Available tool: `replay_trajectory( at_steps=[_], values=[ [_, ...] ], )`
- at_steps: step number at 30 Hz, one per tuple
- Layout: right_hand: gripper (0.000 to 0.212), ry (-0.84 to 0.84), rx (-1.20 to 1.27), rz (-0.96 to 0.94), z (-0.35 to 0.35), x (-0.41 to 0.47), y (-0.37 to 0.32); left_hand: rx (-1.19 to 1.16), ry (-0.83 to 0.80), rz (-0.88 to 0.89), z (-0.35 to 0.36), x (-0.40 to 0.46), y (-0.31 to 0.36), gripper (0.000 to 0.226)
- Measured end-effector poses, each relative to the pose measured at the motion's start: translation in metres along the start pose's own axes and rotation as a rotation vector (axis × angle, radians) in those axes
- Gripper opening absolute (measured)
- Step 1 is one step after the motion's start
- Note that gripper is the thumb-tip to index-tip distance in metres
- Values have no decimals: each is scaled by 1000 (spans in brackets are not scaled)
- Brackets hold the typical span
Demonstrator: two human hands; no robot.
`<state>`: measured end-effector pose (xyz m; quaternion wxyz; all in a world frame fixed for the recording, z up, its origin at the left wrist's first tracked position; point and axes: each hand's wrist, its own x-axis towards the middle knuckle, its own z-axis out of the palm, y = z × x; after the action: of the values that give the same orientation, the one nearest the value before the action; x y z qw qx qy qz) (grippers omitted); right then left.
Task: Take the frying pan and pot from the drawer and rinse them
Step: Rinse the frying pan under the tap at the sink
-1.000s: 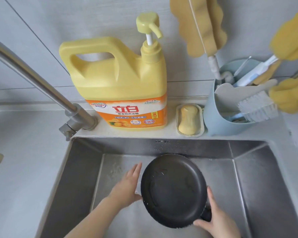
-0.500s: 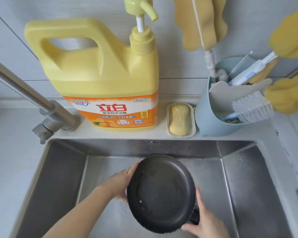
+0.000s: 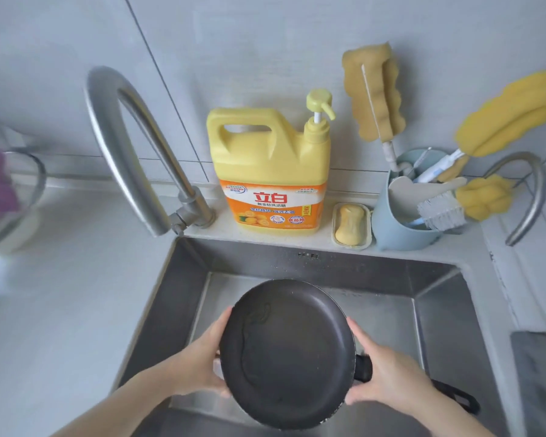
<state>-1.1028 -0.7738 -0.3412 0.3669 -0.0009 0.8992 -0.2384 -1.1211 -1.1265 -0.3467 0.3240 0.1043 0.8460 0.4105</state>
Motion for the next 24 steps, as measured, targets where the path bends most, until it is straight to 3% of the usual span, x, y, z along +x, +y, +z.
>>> replay_trajectory(
  at_steps=[17,24],
  values=[
    [128,521,-255,-244,-143,-165,-50,23,422,433,-22,-105,164,132],
    [128,747,-264,-313,-190,-218,-69,174,652,596,-42,-122,215,125]
  ],
)
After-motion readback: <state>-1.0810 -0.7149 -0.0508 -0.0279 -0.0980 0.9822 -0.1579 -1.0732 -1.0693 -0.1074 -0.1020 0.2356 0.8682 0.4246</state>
